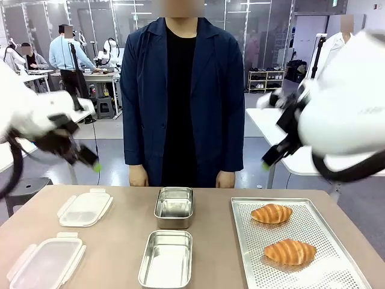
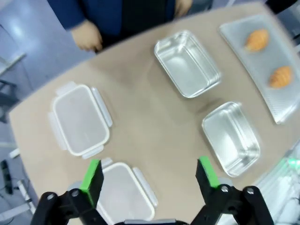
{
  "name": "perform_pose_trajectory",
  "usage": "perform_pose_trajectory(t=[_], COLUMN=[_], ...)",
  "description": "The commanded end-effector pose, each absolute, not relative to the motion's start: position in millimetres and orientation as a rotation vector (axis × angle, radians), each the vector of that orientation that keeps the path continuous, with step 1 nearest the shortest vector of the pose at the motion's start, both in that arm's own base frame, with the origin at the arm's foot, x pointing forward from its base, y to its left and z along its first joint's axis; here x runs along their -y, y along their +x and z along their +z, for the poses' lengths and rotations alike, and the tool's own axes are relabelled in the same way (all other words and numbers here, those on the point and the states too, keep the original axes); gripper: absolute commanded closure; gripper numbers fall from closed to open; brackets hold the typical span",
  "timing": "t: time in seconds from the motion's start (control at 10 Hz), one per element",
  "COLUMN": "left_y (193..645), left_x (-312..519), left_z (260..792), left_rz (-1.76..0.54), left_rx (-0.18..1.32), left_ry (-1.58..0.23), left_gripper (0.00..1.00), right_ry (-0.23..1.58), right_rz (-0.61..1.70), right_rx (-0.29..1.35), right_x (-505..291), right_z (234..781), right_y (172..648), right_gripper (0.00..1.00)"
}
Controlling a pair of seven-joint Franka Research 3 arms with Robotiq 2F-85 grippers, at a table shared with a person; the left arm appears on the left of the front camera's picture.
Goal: Place the bread into the airtight container.
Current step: Pick up a Butter Roll and place it into an empty Airtight Container.
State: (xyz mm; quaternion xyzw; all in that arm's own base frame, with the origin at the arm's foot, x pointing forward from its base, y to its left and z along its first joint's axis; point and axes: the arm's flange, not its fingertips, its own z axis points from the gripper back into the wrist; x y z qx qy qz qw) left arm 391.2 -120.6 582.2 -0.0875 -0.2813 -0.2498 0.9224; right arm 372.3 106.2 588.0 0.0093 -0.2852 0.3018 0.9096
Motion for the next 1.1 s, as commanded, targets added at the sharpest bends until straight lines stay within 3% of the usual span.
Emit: perform_pose_trajectory(t=[0.0, 0.2, 0.4, 0.7, 1.0], left_y=[378, 344, 301, 248, 216], left_x=[98, 77, 49, 5, -31], left_z=[673, 753, 798, 822, 812], left_rz=[-0.525, -0.552, -0.565, -0.590, -0.544], left_rx=[0.498, 0.530, 0.564, 0.640, 0.685], left_ry=[-0.263, -0.289, -0.293, -0.306, -0.310], left_gripper=[0.00, 0.00, 0.00, 0.00, 0.00], right_ry=[0.050, 0.010, 0.063, 0.073, 0.060], right_rz=[0.644, 0.641, 0.636, 0.615, 0.571], right_rx=[0.548, 0.556, 0.579, 0.653, 0.679], right_x=[-82, -48, -10, 31, 50], right_z=[661, 721, 754, 769, 770], right_y=[351, 311, 262, 206, 184], right_gripper=[0.00, 0.00, 0.00, 0.00, 0.00])
